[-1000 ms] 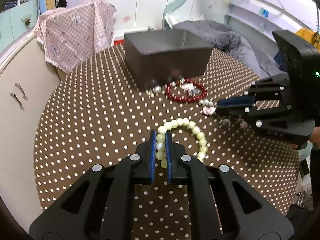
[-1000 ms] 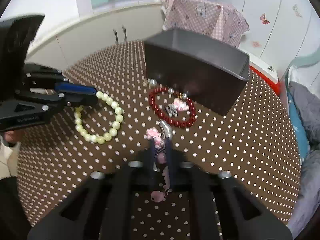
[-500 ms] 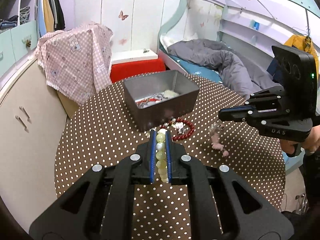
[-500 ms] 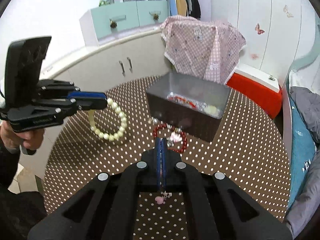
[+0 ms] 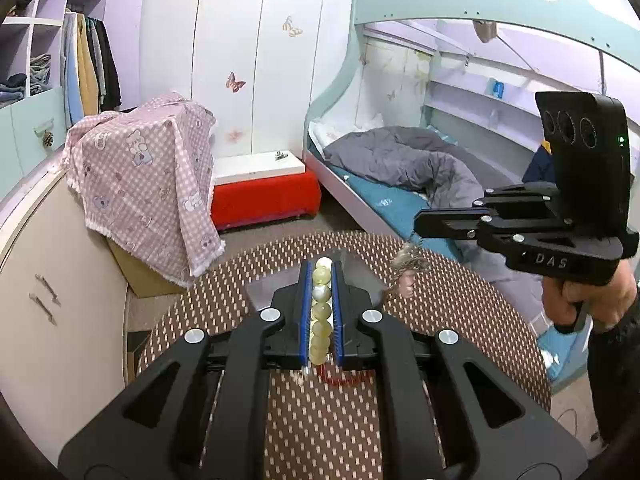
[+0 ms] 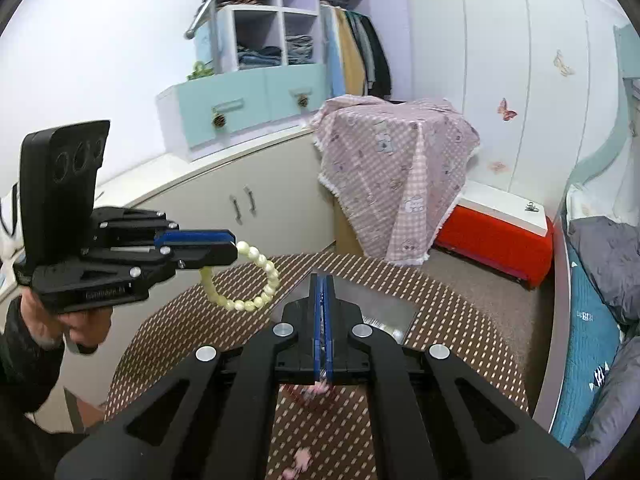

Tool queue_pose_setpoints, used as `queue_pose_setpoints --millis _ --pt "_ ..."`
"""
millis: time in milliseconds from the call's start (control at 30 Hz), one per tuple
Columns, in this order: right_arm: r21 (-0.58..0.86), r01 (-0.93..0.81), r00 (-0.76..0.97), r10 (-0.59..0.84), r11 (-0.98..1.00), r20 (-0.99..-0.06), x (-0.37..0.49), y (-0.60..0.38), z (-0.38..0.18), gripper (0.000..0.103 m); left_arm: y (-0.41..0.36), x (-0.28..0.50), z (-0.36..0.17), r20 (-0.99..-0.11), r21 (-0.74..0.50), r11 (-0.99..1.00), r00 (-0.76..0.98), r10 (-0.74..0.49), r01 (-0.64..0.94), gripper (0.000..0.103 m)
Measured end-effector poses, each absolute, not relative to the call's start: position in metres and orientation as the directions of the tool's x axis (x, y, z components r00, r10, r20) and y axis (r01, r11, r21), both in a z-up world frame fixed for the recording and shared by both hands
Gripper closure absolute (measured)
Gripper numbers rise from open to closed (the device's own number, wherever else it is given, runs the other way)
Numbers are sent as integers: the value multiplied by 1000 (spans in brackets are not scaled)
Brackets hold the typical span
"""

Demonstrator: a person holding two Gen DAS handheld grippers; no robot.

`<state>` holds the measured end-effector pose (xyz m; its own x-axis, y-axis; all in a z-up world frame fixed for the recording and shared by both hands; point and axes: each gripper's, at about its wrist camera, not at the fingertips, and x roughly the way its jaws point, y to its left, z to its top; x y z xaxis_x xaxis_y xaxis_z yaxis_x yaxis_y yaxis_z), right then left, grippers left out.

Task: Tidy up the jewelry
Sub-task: 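Carry the pearl bracelet and pink charm over the grey box and open both grippers, then grasp the white bunny charm on the table with the right gripper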

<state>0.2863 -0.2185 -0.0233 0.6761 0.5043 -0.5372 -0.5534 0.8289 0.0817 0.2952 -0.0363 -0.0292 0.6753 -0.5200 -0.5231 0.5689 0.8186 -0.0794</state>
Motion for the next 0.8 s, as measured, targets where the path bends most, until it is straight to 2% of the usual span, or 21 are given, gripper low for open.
queue_pose_setpoints --millis 167,200,233,267,300,433,567,800 --pt "143 -505 651 484 852 -584 325 -219 -38 99 -50 328 -38 -564 -95 832 659 -498 547 90" --pt "154 -485 646 471 861 -601 332 -220 -44 88 -52 334 -42 -576 -90 844 664 -477 528 81" --pt "156 -454 655 447 877 -609 336 -223 -49 61 -53 340 -46 -591 -77 863 675 -443 499 36" --pt "159 -428 667 430 890 -609 337 -226 -52 41 -51 340 -48 -578 -62 885 706 -409 462 9" --pt "162 -400 691 413 902 -593 335 -232 -55 16 -46 336 -47 -532 -61 896 745 -403 441 8" --pt "181 -350 731 389 919 -561 320 -249 -59 10 -38 330 -45 -519 -56 915 771 -369 400 8" --pt "203 -310 750 370 929 -548 305 -262 -64 10 -29 315 -45 -501 -59 925 791 -352 374 8" --pt "201 -261 764 329 944 -555 268 -270 -76 9 -6 288 -61 -496 -133 937 797 -345 323 8"
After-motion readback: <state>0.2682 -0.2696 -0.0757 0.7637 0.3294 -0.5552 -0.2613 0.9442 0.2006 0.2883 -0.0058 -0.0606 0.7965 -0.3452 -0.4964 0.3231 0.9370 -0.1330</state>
